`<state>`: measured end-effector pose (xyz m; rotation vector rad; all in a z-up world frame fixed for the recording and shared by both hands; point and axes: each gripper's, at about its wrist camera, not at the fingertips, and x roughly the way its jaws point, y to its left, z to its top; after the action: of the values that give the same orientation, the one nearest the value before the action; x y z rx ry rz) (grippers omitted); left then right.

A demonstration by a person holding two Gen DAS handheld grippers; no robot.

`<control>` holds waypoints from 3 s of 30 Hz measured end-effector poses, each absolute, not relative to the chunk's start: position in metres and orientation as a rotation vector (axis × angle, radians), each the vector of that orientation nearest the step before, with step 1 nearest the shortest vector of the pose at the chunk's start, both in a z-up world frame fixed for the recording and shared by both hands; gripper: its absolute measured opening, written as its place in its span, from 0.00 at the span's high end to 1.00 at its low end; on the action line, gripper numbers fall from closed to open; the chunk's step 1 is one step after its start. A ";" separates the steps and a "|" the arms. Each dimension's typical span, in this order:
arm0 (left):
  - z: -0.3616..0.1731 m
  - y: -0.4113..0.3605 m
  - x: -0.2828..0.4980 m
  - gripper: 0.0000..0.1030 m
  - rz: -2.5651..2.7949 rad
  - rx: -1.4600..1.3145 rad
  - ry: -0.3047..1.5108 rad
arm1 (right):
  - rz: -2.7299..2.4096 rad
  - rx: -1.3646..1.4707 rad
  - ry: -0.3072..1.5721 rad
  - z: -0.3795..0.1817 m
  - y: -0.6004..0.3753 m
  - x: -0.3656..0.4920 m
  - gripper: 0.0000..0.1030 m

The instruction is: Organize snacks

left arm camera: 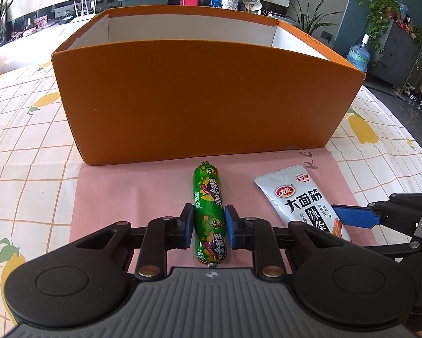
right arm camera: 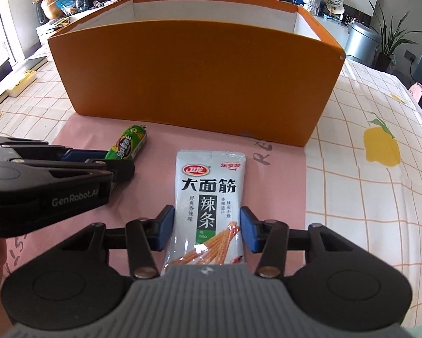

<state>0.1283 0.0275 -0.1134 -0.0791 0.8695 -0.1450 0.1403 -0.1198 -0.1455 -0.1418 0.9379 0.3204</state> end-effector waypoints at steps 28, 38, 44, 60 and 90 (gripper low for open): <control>-0.040 0.035 0.089 0.76 -0.161 -0.127 0.726 | 0.306 0.035 0.745 -0.077 -0.159 0.103 0.56; 0.002 0.032 0.103 0.76 -0.154 -0.099 0.624 | 0.333 0.008 0.625 -0.026 -0.161 0.116 0.56; 0.020 0.030 0.119 0.76 -0.149 -0.065 0.580 | 0.340 -0.024 0.565 0.002 -0.157 0.138 0.56; 0.004 0.028 0.190 0.76 -0.138 -0.014 0.665 | 0.307 -0.166 0.622 -0.008 -0.123 0.237 0.56; -0.055 0.021 0.255 0.76 -0.154 0.100 0.973 | 0.305 -0.390 1.000 -0.101 -0.084 0.343 0.55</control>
<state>0.2547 0.0210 -0.0555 0.0996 0.9735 -0.1539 0.3433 -0.0843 -0.1008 -0.3901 0.9998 0.3046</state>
